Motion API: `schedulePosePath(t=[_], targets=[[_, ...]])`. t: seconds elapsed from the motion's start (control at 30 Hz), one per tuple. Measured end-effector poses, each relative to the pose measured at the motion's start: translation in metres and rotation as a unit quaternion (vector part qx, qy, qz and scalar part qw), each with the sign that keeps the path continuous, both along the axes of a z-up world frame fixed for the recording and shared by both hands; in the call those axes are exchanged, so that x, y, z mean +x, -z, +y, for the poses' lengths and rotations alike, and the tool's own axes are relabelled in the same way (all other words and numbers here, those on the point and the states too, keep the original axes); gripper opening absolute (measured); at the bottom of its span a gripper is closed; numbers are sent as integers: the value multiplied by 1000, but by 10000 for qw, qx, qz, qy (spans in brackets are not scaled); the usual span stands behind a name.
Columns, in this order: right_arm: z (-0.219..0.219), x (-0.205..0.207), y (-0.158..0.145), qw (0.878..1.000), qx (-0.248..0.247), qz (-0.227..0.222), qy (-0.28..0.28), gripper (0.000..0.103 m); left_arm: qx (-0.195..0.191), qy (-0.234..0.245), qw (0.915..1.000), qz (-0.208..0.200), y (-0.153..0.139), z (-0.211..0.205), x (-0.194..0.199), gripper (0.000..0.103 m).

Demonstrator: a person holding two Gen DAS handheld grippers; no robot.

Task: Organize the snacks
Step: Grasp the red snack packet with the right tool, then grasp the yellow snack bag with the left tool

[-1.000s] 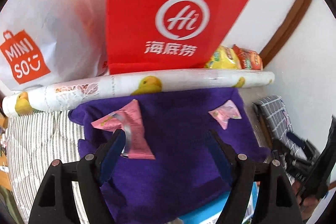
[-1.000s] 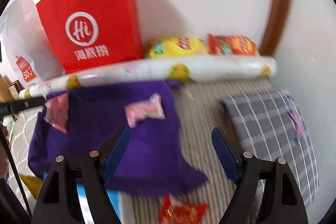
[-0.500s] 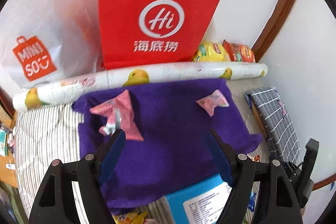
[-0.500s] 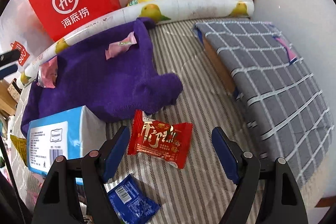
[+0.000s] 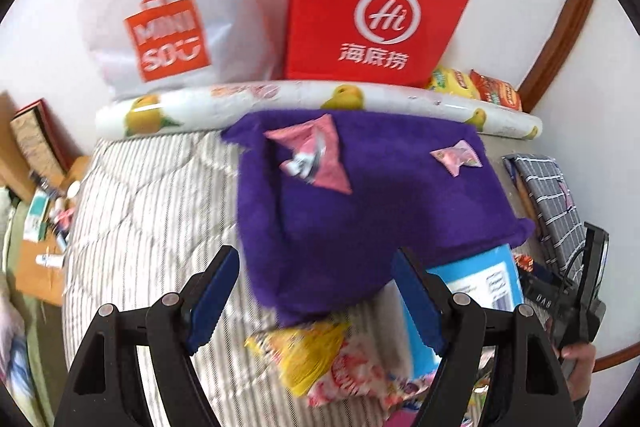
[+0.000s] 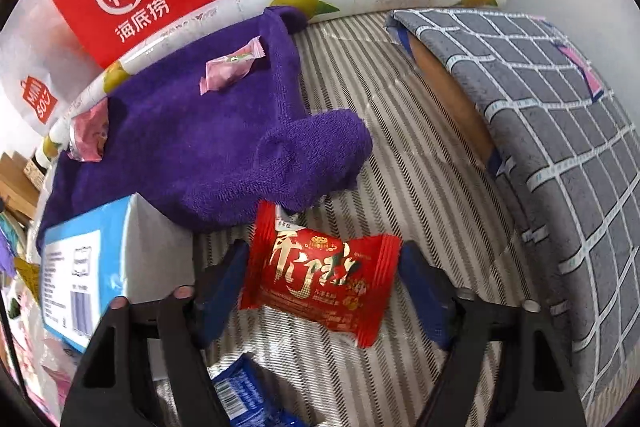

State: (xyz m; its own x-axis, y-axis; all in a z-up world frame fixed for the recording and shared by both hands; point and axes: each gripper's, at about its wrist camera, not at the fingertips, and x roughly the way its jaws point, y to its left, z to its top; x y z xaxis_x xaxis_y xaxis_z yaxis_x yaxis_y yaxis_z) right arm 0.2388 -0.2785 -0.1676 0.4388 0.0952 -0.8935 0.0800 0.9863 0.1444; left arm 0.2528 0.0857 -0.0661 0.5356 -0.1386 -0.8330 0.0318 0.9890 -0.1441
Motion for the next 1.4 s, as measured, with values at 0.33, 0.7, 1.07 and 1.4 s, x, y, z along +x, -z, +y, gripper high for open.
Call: schedulePosePath(t=[0.33, 0.7, 1.07, 1.4], targets=[[-15, -31, -26, 9998, 183, -43, -114, 55, 208, -197, 9996, -79, -4, 4, -36, 78], [-25, -68, -60, 9976, 507, -475, -9, 55, 40, -288, 9995, -136, 15, 6, -63, 78], [-12, -99, -77, 9966, 347, -729, -181, 55, 467, -2, 9985, -292, 56, 3, -68, 77], [2, -110, -71, 9969, 355, -683, -185, 55, 783, 466, 9954, -304, 76, -15, -52, 77]])
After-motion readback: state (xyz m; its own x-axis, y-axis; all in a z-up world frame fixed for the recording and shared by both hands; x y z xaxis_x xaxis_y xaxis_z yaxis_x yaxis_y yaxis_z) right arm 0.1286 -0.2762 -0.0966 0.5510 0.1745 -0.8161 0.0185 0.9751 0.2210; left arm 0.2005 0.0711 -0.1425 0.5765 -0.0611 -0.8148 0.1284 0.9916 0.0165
